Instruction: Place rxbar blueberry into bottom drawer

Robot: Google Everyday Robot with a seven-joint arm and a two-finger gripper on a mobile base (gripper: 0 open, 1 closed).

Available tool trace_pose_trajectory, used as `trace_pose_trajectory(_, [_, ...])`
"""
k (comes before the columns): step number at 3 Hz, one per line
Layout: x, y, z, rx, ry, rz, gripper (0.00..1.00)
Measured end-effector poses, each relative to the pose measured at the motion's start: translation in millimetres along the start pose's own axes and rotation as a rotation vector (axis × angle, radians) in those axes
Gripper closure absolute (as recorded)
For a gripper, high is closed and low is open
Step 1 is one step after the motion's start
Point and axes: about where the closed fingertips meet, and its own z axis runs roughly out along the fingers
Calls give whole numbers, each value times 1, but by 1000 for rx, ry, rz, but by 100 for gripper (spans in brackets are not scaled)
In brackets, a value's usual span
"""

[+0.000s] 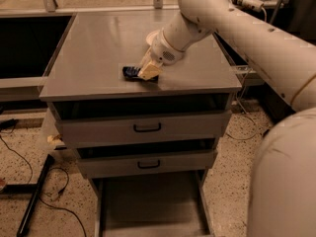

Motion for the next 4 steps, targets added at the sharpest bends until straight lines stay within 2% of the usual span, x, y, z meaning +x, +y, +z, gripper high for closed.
trace_pose_trajectory(1, [1, 31, -17, 30, -11, -3, 100])
trace_pose_trajectory(3, [5, 72, -43, 88, -29, 0, 100])
trace_pose_trajectory(4, [8, 100, -51, 126, -39, -8, 100])
